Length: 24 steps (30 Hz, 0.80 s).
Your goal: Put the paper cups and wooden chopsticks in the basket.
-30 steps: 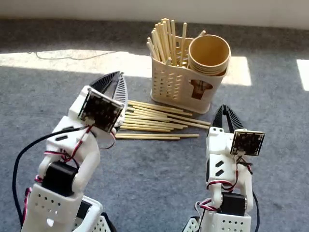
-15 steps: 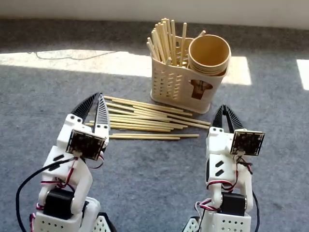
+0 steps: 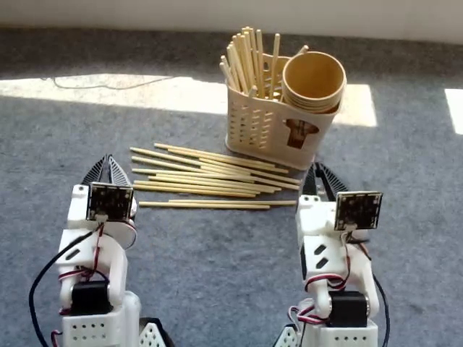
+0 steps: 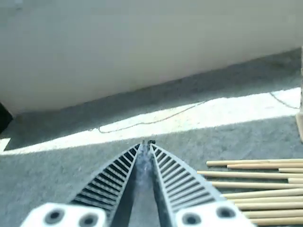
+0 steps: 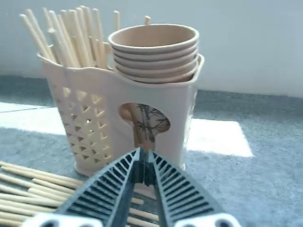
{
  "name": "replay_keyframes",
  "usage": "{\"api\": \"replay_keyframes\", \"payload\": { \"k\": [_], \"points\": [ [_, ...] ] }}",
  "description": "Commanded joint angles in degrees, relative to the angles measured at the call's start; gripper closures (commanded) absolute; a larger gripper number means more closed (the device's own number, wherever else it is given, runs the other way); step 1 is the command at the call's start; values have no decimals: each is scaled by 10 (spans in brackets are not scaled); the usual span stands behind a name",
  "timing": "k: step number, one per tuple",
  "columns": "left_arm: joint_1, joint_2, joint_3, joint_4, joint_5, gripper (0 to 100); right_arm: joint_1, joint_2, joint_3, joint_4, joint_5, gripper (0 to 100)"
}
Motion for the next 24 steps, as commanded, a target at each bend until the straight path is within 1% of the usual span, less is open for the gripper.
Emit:
{"api": "replay_keyframes", "payload": {
  "k": [1, 5, 7, 9, 13, 15, 21, 24],
  "points": [
    [-65, -1, 48, -1, -3, 965, -54, 0, -65, 61, 31, 971],
    [-113, 3, 72, 10, -3, 965, -102, 0, -98, 106, 58, 971],
    [-131, -1, 72, 46, -3, 965, -119, 0, -110, 119, 76, 971],
    [-139, -1, 72, 66, -3, 965, -137, 0, -127, 139, 97, 971],
    [-138, -1, 72, 70, -3, 965, -173, 21, -179, 174, 102, 971],
    [-138, 0, 72, 71, -3, 965, -196, 66, -211, 183, 104, 971],
    [-139, 0, 72, 83, -4, 965, -285, 268, -304, 184, 116, 974],
    [-139, 0, 72, 86, -4, 965, -332, 356, -335, 184, 136, 975]
  ]
}}
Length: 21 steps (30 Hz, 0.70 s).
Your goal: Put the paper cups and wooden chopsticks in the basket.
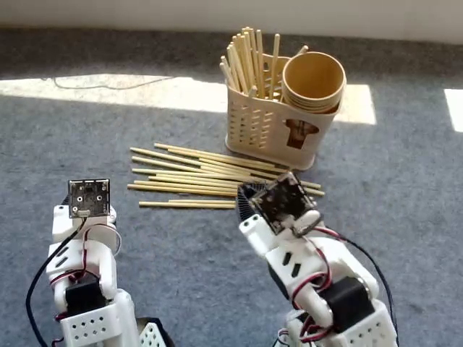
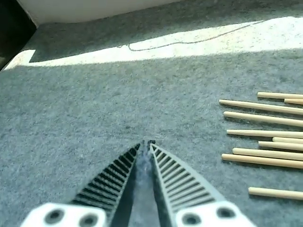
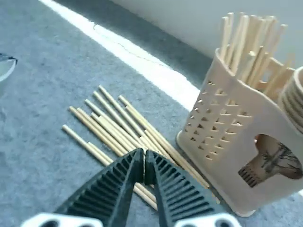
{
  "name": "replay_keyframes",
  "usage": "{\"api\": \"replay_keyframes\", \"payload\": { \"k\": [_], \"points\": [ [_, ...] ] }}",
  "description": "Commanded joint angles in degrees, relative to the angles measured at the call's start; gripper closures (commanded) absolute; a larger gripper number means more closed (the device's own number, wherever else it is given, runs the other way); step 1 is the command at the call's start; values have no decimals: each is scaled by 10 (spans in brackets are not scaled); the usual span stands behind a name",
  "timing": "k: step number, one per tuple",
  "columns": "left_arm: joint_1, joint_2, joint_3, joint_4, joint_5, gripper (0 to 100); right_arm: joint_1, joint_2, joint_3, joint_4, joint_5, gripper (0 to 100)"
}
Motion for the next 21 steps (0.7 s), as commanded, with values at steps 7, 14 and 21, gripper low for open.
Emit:
{"api": "replay_keyframes", "payload": {
  "k": [7, 14, 21],
  "points": [
    [-7, -1, 13, 7, -4, 965, -74, 272, -112, -35, 51, 975],
    [-7, -1, 13, 7, -4, 965, -71, 449, -172, -138, 51, 975],
    [-8, 0, 13, 7, -4, 965, -60, 620, -231, -270, 68, 973]
  ]
}}
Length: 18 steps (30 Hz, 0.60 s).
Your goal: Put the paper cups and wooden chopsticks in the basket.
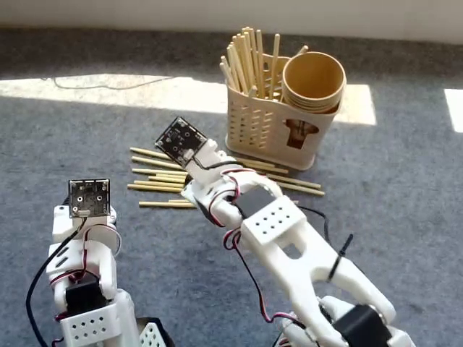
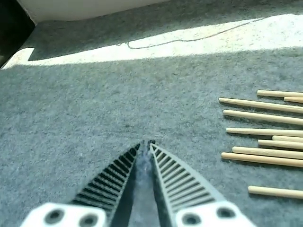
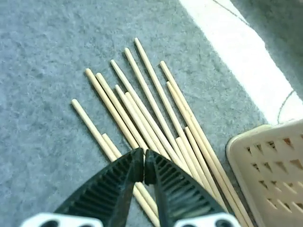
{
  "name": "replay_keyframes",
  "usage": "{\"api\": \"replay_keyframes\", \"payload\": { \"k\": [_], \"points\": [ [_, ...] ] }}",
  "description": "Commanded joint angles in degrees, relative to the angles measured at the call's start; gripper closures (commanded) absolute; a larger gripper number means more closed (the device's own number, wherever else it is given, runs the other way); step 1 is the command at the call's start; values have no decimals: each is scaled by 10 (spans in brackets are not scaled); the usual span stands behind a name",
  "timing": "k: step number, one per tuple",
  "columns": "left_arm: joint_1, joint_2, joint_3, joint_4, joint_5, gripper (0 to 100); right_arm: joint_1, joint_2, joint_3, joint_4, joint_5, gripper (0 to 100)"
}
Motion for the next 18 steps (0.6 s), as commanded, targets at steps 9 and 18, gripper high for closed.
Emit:
{"api": "replay_keyframes", "payload": {
  "k": [9, 18],
  "points": [
    [-8, 0, 13, 2, -4, 965, 52, 270, -182, -123, 76, 974],
    [-8, 2, 13, 3, -4, 965, 62, 356, -298, -119, 76, 974]
  ]
}}
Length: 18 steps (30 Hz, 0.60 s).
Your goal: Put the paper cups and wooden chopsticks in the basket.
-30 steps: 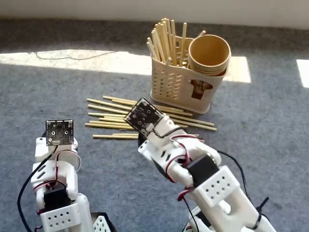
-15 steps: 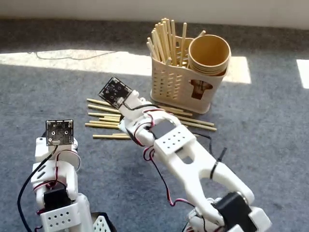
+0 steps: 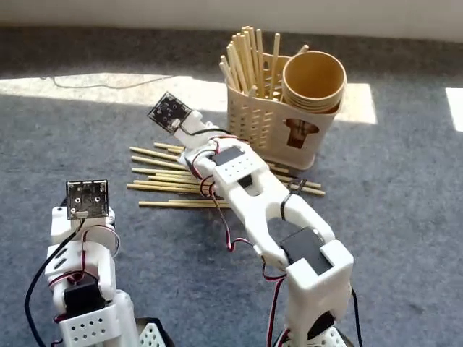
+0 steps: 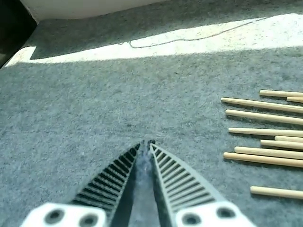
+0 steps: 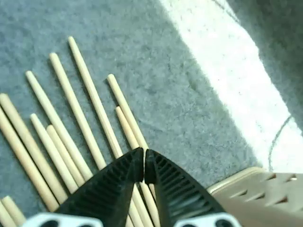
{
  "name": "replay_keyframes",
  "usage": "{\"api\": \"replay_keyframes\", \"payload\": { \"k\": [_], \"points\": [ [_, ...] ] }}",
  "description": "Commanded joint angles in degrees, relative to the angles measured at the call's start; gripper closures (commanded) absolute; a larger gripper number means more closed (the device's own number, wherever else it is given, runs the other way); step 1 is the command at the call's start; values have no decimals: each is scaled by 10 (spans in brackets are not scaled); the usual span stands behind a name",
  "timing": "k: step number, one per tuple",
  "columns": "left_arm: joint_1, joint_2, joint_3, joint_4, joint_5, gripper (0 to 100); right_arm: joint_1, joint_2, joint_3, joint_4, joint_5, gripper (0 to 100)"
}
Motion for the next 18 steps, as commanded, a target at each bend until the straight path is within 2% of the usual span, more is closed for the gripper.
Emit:
{"api": "replay_keyframes", "payload": {
  "k": [1, 4, 11, 18],
  "points": [
    [-5, 2, 13, 3, -4, 965, 6, -11, -39, -12, 7, 975],
    [-5, 2, 13, 4, -4, 965, 5, -7, -36, -14, 0, 975],
    [-3, -1, 13, 18, -6, 965, 8, 58, -58, -15, -165, 975],
    [-2, -1, 13, 38, -6, 965, 12, 131, -129, -12, -210, 975]
  ]
}}
